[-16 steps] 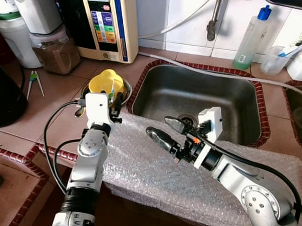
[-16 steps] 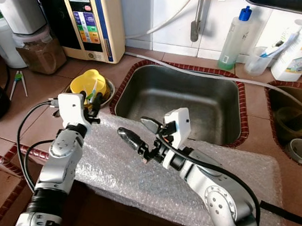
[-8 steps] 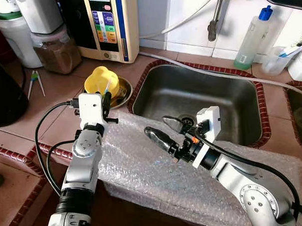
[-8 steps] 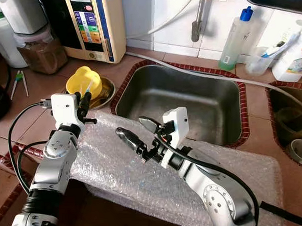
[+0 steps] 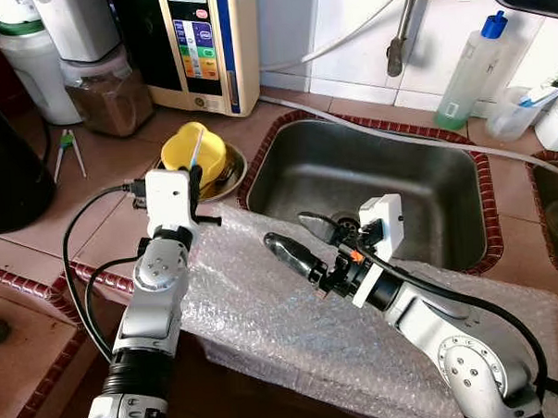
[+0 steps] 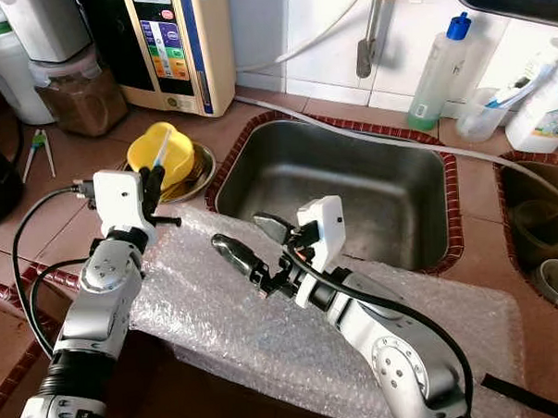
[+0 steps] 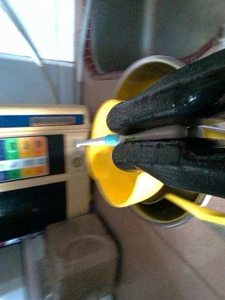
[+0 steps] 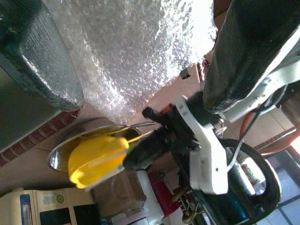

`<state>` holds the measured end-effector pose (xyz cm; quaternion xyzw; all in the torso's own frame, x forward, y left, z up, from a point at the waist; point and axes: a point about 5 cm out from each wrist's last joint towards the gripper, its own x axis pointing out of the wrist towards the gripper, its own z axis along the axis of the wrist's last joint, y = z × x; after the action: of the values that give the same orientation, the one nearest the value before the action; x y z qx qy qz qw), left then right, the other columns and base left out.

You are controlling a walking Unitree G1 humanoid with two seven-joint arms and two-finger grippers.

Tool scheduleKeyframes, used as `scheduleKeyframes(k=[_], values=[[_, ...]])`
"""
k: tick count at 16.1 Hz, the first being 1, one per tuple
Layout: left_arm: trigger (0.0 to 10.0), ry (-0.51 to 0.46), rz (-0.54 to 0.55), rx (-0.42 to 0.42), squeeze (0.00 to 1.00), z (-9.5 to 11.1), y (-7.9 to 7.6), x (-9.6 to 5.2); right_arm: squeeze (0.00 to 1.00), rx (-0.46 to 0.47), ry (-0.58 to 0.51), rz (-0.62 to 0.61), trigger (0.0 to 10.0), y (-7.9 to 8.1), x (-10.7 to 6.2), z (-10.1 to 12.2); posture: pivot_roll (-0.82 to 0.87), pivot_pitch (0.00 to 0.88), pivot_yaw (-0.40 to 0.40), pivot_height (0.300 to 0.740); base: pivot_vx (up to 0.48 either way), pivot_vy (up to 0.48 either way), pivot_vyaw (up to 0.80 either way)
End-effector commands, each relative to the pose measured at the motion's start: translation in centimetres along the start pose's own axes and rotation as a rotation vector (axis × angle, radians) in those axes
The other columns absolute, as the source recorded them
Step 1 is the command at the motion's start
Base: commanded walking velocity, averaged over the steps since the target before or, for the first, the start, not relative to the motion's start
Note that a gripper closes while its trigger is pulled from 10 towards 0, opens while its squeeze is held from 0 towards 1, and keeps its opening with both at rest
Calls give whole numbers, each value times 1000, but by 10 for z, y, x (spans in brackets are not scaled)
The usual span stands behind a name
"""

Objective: Kitchen organization

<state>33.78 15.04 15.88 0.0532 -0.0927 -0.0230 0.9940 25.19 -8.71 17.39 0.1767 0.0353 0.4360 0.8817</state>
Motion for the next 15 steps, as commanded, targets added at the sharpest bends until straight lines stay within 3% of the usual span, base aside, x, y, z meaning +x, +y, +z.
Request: scheduleKeyframes(k=[1, 4, 7, 11, 14, 15], values=[[0, -52, 2, 20, 0, 9, 0, -1, 0, -20, 5, 12, 10000, 1, 1, 2, -19, 73, 16, 740, 0, 0, 0], [0, -143, -20, -15, 0, 22, -7, -3, 0, -14, 12, 63, 10000, 4, 0, 3, -23, 73, 14, 740, 0, 0, 0], [0, -214, -58, 11, 0, 33, -15, -5, 0, -29, -6, 20, 10000, -2, 0, 6, -29, 75, 9, 740, 0, 0, 0], [0, -314, -283, 72, 0, 35, -46, -15, 0, 13, -140, -46, 10000, -16, 7, 32, -35, 67, 1, 740, 0, 0, 0], [0, -320, -447, -25, 0, 36, -69, -24, 0, 135, -262, -90, 10000, -30, 5, 52, -31, 60, -5, 740, 0, 0, 0], [0, -333, -493, -5, 0, 36, -75, -27, 0, 172, -284, -98, 10000, -34, 5, 54, -34, 57, -5, 740, 0, 0, 0]])
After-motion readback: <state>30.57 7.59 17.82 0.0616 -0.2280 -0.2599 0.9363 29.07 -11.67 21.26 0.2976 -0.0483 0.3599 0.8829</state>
